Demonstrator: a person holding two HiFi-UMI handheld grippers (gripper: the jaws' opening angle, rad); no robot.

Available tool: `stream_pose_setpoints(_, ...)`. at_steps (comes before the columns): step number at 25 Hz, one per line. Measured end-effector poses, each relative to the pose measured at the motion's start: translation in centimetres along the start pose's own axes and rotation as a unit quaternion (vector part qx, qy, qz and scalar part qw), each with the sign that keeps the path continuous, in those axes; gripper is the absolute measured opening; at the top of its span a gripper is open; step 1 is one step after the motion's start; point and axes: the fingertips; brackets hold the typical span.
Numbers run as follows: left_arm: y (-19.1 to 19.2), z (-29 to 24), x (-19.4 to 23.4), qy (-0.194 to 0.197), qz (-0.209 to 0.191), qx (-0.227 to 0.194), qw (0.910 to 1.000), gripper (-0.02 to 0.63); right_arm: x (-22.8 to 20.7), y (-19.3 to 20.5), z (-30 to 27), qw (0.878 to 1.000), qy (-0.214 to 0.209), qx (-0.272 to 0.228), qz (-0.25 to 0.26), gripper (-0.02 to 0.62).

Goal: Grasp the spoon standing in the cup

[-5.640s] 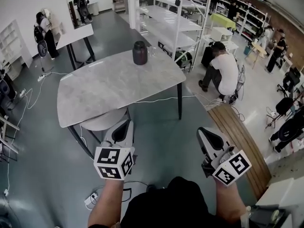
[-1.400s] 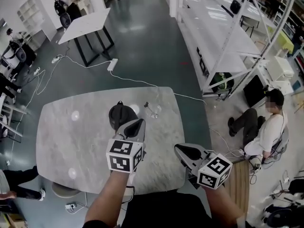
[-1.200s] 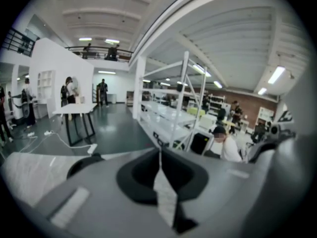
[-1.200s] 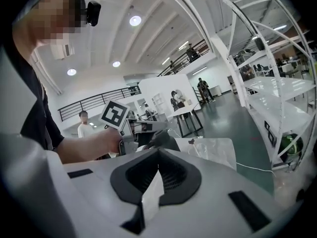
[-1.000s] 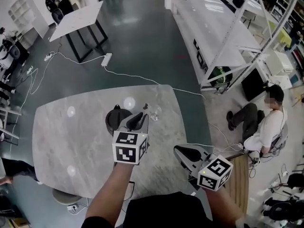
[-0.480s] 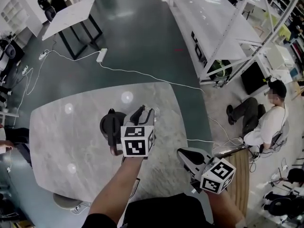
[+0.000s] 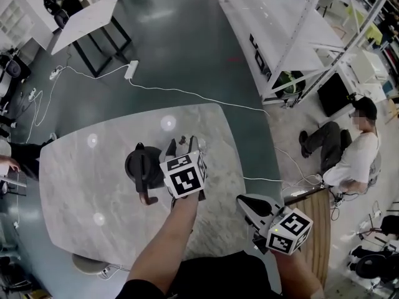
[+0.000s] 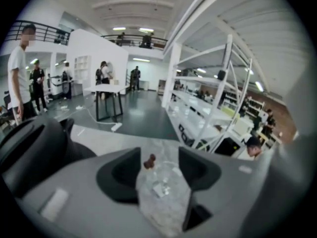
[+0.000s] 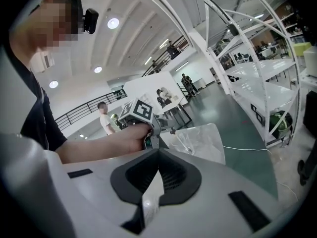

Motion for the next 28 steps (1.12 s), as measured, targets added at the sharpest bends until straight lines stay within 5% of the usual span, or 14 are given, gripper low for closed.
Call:
stream_pose_setpoints(22, 2.6, -3.8, 0.4, 0.004, 0.002, 0.049, 0.9988, 0.235, -1.8, 1.0, 2.3, 1.0, 0.01, 0.008, -0.019, -0.005)
stream_pose_setpoints(28, 2.2, -4.3, 0.8, 0.011, -0.021, 0.048, 0.9986, 0.104, -1.7, 1.5, 2.6, 1.0, 0.014, 0.008, -0.024, -0.005)
Point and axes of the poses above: the fingertips, and each gripper's own axes: z backward along the fingers, x to its left, y out of its underside, and after that the axes turned 12 degrees about y, right-handed
